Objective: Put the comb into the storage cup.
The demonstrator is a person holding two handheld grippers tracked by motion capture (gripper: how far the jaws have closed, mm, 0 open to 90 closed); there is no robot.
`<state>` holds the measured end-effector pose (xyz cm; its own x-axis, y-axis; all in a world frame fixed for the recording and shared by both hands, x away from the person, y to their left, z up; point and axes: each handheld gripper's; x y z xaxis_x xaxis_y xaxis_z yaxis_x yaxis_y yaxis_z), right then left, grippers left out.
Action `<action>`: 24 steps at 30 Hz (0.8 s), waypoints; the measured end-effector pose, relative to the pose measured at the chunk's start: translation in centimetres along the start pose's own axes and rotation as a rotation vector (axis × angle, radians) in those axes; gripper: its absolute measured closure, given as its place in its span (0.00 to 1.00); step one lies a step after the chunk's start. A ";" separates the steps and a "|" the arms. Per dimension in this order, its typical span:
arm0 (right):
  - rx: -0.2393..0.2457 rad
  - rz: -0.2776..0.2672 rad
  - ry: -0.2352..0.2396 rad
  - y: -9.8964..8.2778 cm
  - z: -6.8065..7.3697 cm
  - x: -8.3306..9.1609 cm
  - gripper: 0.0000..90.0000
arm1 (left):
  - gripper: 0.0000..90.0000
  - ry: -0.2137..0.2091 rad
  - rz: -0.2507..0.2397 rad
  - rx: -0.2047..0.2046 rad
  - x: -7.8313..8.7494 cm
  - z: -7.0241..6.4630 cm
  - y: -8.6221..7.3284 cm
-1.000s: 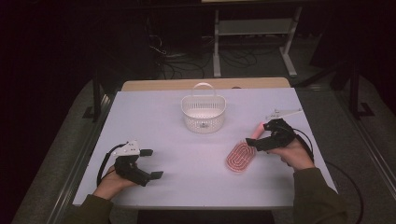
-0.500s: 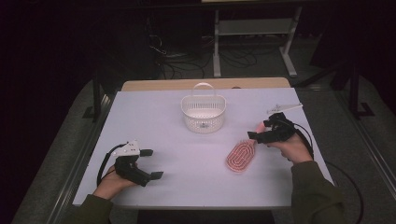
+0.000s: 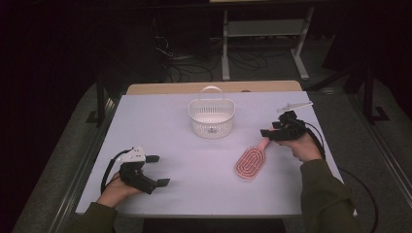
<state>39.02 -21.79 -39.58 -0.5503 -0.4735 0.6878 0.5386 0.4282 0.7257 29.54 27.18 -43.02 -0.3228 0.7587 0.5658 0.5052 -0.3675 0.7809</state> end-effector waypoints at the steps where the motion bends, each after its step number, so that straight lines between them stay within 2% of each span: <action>1: 0.000 0.006 -0.002 0.1 -0.1 -0.1 0.44 | 0.00 -0.001 0.000 -0.001 0.0 0.0 0.0; 2: 0.000 0.006 -0.002 0.1 -0.1 -0.1 0.44 | 0.00 -0.001 0.000 -0.001 0.0 0.0 0.0; 3: 0.005 0.016 -0.011 0.3 -0.2 -0.2 0.49 | 0.00 -0.002 0.000 -0.002 0.0 0.0 0.0; 13: -0.005 0.043 -0.046 0.7 -1.2 -1.1 0.75 | 0.00 -0.005 -0.001 -0.003 0.0 0.0 0.0; 24: -0.018 0.084 -0.077 1.0 -2.5 -2.4 0.99 | 0.00 -0.004 -0.002 -0.003 0.0 0.0 0.0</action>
<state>42.53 -22.15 -40.58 -0.5500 -0.3757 0.7458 0.5959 0.4491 0.6657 29.58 27.19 -43.04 -0.3205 0.7618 0.5629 0.5024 -0.3671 0.7828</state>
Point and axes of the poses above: each handheld gripper's, and its own axes: x roughly backward along the jaws, y roughly out of its top, z roughly to its left, and after that the axes turned 8 degrees about x, right-handed
